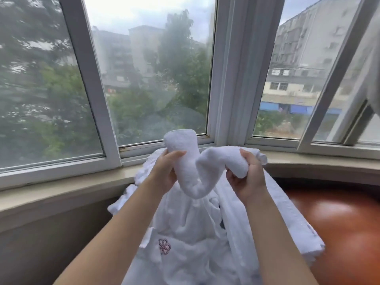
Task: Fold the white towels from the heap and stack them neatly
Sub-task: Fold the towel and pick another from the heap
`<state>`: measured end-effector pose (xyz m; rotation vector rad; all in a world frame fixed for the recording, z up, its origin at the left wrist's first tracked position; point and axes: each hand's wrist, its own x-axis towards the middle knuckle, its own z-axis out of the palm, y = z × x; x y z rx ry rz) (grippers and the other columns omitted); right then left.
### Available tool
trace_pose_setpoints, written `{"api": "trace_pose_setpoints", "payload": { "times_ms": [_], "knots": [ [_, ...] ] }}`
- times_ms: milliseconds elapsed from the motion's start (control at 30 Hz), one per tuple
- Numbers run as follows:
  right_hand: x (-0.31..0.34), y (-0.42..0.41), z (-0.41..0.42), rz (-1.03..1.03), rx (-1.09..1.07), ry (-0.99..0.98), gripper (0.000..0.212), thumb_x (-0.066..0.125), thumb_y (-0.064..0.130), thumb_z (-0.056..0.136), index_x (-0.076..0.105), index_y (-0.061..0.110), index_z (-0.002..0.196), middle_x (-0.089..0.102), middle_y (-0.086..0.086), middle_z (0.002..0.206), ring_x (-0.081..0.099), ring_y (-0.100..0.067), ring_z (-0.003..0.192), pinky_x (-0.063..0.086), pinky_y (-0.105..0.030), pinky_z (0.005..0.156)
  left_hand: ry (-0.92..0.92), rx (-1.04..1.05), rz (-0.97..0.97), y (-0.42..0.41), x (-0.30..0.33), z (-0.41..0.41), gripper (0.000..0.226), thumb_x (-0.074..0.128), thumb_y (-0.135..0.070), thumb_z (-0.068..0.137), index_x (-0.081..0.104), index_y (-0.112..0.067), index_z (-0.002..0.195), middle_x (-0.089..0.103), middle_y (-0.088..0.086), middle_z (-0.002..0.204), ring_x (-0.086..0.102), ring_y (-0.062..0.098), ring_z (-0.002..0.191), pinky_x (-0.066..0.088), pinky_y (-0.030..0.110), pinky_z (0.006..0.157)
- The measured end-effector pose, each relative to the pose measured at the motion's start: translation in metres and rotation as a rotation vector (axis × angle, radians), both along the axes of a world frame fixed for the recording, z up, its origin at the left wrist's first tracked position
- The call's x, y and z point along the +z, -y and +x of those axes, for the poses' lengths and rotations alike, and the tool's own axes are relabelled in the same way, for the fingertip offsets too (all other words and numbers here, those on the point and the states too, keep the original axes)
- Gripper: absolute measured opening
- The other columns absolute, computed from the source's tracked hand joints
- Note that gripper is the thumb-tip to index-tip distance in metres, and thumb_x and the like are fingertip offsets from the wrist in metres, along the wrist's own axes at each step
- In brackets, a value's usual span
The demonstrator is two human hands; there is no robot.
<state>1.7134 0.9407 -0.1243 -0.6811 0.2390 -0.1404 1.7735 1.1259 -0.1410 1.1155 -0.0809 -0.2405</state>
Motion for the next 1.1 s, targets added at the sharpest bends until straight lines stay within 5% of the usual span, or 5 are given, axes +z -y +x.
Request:
{"api": "trace_pose_setpoints", "payload": {
  "times_ms": [167, 433, 667, 900, 1100],
  "knots": [
    [-0.006, -0.012, -0.029, -0.188, -0.238, -0.025, 0.013, 0.051, 0.019, 0.093, 0.062, 0.013, 0.087, 0.065, 0.005, 0.061, 0.062, -0.009, 0.054, 0.045, -0.016, 0.043, -0.007, -0.111, 0.011, 0.001, -0.008, 0.015, 0.021, 0.057, 0.002, 0.087, 0.055, -0.009, 0.105, 0.052, 0.006, 0.077, 0.053, 0.016, 0.064, 0.044, 0.025, 0.057],
    [-0.022, 0.026, -0.047, -0.363, -0.405, -0.135, 0.015, 0.055, 0.015, 0.09, 0.061, 0.009, 0.102, 0.061, -0.002, 0.078, 0.06, -0.012, 0.07, 0.047, -0.022, 0.057, -0.039, -0.455, 0.083, 0.049, -0.015, 0.031, 0.064, 0.056, -0.006, 0.065, 0.05, -0.003, 0.129, 0.058, 0.011, 0.088, 0.06, 0.022, 0.074, 0.052, 0.028, 0.058],
    [-0.022, 0.076, -0.02, -0.374, -0.551, 0.059, 0.021, 0.054, 0.0, 0.084, 0.062, 0.006, 0.102, 0.069, -0.002, 0.083, 0.066, -0.015, 0.08, 0.053, -0.021, 0.061, 0.089, -0.28, -0.066, 0.117, 0.012, 0.129, 0.038, 0.056, -0.001, 0.093, 0.047, -0.007, 0.129, 0.059, 0.013, 0.107, 0.061, 0.023, 0.085, 0.052, 0.035, 0.068],
    [-0.15, 0.093, -0.039, -0.362, -0.308, -0.697, 0.032, 0.064, 0.003, 0.082, 0.059, -0.004, 0.113, 0.066, -0.018, 0.083, 0.063, -0.031, 0.073, 0.049, -0.034, 0.064, -0.324, -0.247, 0.452, 0.167, -0.109, 0.152, 0.075, 0.065, -0.011, 0.088, 0.021, -0.031, 0.146, 0.043, 0.009, 0.135, 0.051, 0.025, 0.105, 0.051, 0.04, 0.076],
    [-0.144, 0.113, -0.033, -0.412, -0.613, -0.517, 0.042, 0.066, 0.016, 0.089, 0.052, 0.018, 0.128, 0.067, 0.001, 0.108, 0.065, -0.017, 0.096, 0.053, -0.034, 0.077, -0.163, 0.003, 0.391, 0.189, -0.131, 0.164, 0.061, 0.053, 0.0, 0.087, 0.045, -0.026, 0.142, 0.052, 0.005, 0.114, 0.052, 0.02, 0.069, 0.047, 0.025, 0.053]
  ]
}}
